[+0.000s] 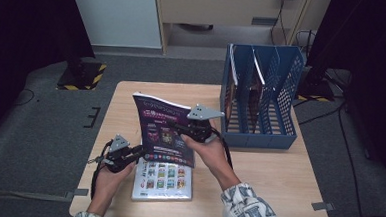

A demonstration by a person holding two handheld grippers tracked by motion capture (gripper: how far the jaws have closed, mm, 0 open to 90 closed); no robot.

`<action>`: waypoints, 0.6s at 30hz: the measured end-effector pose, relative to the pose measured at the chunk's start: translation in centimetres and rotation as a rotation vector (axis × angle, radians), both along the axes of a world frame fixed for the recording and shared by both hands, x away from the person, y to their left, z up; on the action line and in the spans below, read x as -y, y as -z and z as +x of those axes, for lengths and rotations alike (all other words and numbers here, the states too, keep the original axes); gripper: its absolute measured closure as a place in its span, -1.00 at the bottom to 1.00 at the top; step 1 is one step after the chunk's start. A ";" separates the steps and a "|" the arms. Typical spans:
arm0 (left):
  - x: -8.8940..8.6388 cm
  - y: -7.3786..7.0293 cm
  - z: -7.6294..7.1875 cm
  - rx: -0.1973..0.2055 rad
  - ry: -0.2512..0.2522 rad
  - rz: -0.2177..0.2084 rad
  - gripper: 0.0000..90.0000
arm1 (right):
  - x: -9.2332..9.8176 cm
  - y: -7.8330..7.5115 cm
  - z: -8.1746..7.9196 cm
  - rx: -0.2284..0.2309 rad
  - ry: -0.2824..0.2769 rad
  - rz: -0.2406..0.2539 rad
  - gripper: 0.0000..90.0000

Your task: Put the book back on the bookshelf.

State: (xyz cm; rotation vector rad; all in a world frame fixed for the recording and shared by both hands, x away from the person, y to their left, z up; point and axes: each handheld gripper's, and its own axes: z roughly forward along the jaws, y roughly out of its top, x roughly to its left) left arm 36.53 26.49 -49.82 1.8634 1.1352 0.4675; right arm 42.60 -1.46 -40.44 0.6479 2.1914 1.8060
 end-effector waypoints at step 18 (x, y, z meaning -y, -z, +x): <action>-1.1 0.7 0.6 -0.050 -0.102 0.012 -0.73 | 1.9 -2.0 0.9 0.042 0.126 0.034 0.83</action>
